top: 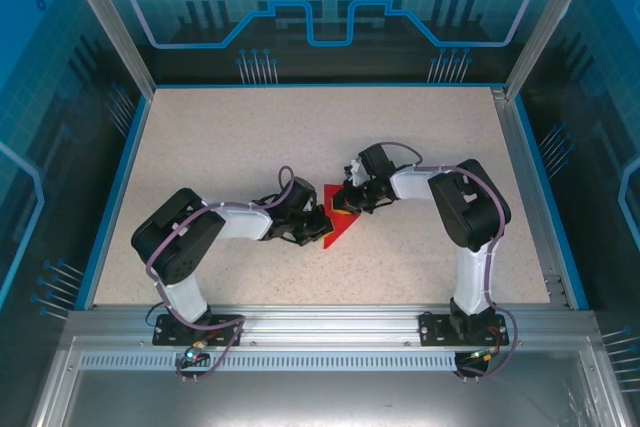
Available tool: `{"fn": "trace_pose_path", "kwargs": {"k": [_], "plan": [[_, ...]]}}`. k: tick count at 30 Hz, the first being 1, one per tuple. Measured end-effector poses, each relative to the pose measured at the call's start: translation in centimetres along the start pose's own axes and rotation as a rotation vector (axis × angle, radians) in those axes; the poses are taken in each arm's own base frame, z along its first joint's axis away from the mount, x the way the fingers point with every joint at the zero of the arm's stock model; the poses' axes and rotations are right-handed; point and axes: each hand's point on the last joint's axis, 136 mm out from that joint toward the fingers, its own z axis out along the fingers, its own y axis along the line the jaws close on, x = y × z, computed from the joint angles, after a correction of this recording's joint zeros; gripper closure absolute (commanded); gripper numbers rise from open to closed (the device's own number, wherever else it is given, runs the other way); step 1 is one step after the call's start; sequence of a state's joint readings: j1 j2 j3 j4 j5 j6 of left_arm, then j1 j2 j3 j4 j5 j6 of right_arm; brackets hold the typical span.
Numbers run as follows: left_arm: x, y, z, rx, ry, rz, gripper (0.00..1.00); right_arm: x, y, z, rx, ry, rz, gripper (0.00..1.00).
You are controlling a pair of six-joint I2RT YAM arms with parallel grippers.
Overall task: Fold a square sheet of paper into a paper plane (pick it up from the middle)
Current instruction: Fourth fold the wing at the center of the table.
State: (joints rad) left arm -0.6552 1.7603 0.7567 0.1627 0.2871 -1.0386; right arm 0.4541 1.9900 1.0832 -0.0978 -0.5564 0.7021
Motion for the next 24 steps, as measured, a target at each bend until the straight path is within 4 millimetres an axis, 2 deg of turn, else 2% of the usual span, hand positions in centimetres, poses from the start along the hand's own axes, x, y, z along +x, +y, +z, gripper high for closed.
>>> {"fn": "trace_pose_path", "kwargs": {"k": [8,16,21,24], "plan": [[0.0,0.0,0.0,-0.001,-0.002,0.001,0.97,-5.1,-2.1,-1.9,0.025,-0.099,0.056,0.89],[0.0,0.0,0.0,-0.001,-0.002,0.002,0.97,-7.0,-2.9,-2.6,0.023,-0.109,0.099,0.88],[0.0,0.0,0.0,-0.001,-0.002,0.002,0.97,-9.2,-4.1,-4.3,0.053,-0.173,0.113,0.87],[0.0,0.0,0.0,-0.001,-0.002,0.002,0.97,-10.2,-4.1,-5.3,0.055,-0.193,0.101,0.86]]}}
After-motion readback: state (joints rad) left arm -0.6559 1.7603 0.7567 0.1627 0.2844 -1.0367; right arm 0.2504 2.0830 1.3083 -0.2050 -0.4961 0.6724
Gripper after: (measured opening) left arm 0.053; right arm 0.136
